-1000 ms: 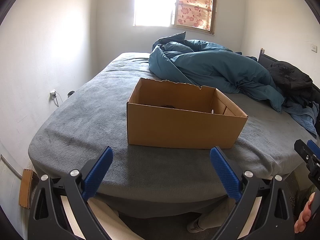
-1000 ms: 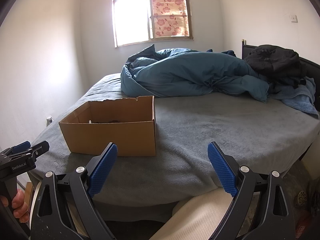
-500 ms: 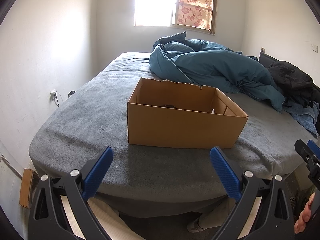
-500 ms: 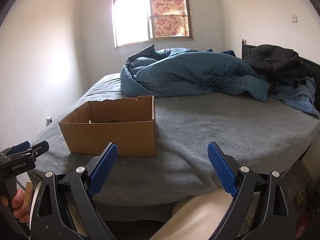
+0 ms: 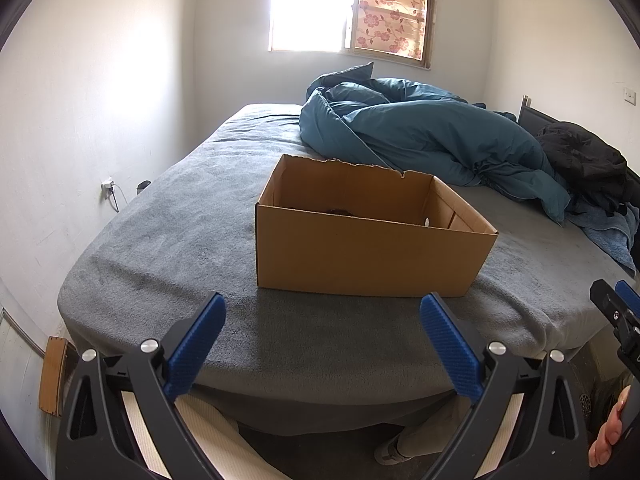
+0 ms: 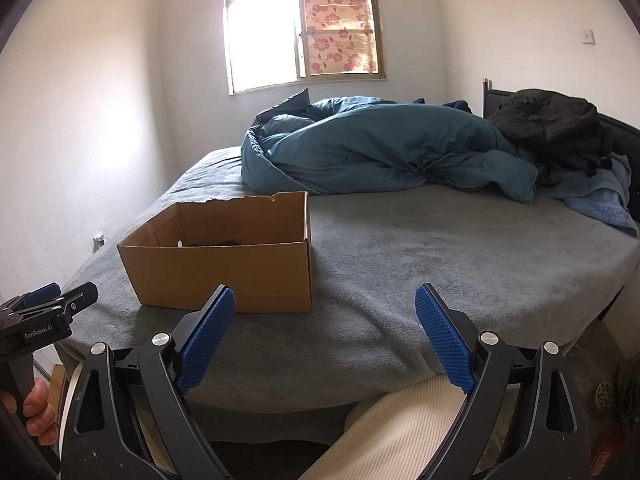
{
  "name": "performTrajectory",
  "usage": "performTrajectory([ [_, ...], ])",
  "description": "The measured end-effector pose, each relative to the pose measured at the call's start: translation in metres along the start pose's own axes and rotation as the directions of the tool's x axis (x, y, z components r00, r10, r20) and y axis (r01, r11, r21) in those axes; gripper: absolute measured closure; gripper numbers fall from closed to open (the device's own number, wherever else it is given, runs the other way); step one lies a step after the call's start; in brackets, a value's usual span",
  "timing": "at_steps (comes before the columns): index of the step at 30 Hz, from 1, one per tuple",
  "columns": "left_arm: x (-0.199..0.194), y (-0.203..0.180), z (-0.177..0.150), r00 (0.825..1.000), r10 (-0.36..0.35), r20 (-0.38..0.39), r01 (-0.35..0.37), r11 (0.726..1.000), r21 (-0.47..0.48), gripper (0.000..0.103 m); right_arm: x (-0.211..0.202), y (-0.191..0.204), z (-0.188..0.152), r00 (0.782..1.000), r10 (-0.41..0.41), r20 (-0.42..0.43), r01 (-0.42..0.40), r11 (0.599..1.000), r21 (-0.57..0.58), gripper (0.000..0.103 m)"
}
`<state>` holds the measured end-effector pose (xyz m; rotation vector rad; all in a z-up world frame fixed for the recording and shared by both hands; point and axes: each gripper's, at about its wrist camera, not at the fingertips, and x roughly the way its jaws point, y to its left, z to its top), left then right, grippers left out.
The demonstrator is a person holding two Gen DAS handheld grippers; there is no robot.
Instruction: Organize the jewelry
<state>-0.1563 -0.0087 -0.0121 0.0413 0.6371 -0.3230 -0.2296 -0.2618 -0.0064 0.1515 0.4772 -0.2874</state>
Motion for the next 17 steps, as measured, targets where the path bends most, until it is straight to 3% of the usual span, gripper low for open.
performTrajectory([
  [17,-0.0004,0.0,-0.0001,1.0,0.005,-0.012,-0.005,1.0,-0.007,0.007,-0.0005,0.001,-0.0012,1.0,-0.003,0.0,0.003,1.0,0.002,0.015],
])
